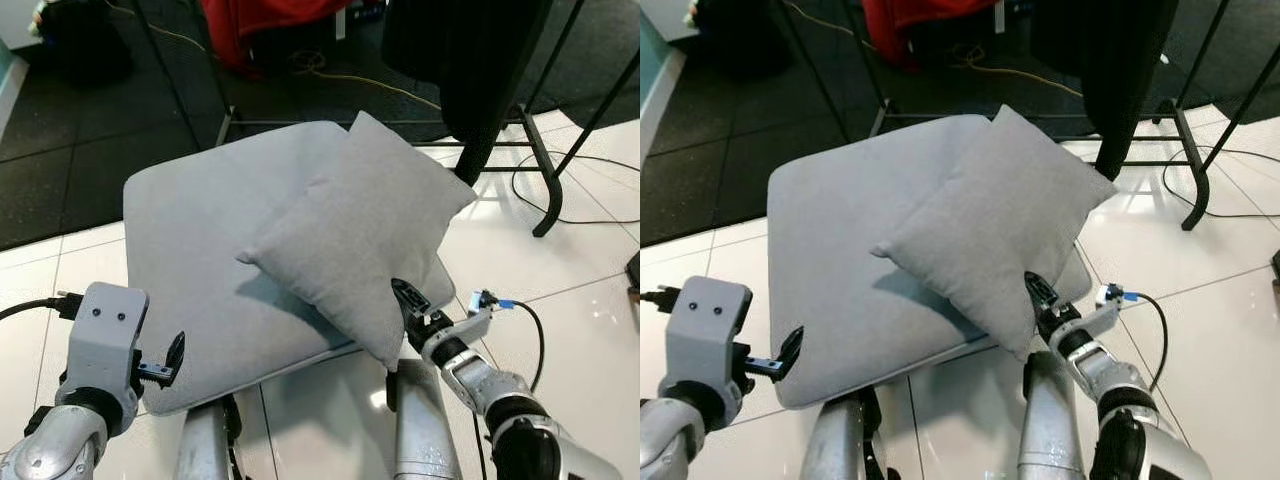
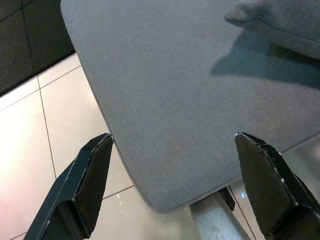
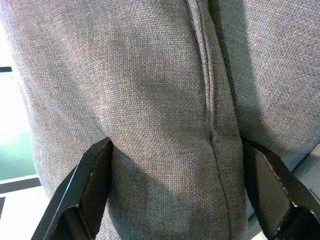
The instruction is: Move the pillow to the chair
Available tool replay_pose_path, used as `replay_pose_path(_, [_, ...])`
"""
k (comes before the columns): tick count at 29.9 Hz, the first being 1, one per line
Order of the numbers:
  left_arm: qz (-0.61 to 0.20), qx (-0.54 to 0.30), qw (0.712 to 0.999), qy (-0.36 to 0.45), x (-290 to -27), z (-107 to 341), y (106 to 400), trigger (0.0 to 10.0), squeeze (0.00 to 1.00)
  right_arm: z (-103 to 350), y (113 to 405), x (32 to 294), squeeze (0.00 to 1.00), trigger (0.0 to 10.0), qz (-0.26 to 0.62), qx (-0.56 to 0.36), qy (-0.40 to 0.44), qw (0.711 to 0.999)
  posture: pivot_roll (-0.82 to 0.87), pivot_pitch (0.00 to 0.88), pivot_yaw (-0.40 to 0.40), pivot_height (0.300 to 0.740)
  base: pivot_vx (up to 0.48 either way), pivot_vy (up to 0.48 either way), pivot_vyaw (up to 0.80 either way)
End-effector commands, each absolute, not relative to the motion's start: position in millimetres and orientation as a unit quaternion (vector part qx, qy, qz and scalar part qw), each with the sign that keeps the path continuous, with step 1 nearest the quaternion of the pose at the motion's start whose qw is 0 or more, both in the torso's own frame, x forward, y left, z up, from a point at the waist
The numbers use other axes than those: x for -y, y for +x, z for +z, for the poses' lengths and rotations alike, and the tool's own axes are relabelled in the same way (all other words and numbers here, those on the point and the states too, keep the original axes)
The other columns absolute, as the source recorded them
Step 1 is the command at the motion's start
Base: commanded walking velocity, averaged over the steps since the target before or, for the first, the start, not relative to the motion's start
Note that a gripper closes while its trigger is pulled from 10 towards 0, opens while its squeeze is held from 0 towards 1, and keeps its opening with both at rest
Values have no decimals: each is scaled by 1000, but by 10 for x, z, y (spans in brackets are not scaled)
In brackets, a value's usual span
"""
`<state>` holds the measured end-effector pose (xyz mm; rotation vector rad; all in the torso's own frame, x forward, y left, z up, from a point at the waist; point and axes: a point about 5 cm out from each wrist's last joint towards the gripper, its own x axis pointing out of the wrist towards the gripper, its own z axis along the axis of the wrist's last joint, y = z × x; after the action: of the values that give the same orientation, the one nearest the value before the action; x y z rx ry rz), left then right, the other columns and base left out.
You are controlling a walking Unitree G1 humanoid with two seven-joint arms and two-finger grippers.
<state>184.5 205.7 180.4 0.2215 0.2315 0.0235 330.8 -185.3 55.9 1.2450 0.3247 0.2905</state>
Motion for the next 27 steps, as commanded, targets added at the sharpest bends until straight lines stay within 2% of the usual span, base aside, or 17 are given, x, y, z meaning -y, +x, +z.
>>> replay_pose_path(1, [14, -130, 985, 113, -2089, 1803, 1784, 10000, 0, 529, 3312, 1548, 0, 10000, 167, -197, 582, 771, 128, 385, 106, 465, 0, 0, 0])
replay_pose_path(5, [16, -131, 985, 114, -2105, 1812, 1772, 10000, 0, 639, 3389, 1461, 0, 10000, 193, -191, 578, 770, 128, 391, 107, 465, 0, 0, 0])
replay_pose_path(7, [17, -133, 984, 115, -2108, 1818, 1775, 10000, 0, 799, 3480, 1317, 0, 10000, 239, -185, 565, 768, 129, 396, 108, 465, 0, 0, 0])
replay_pose_path(11, [15, -135, 984, 114, -2088, 1820, 1774, 10000, 0, 924, 3541, 1200, 0, 10000, 275, -178, 550, 768, 128, 396, 110, 465, 0, 0, 0])
replay_pose_path(12, [14, -135, 984, 113, -2081, 1821, 1772, 10000, 0, 962, 3559, 1167, 0, 8980, 287, -174, 543, 770, 127, 398, 109, 465, 0, 0, 0])
replay_pose_path(13, [13, -136, 984, 113, -2076, 1823, 1771, 10000, 0, 992, 3573, 1140, 0, 0, 295, -172, 538, 771, 127, 397, 108, 465, 0, 0, 0])
replay_pose_path(21, [14, -138, 984, 111, -2074, 1819, 1761, 10000, 0, 986, 3591, 1097, 0, 0, 290, -182, 508, 790, 126, 403, 102, 465, 0, 0, 0])
replay_pose_path(27, [15, -143, 984, 109, -2076, 1808, 1744, 10000, 0, 980, 3625, 1238, 0, 0, 250, -164, 509, 807, 123, 402, 101, 465, 0, 0, 0])
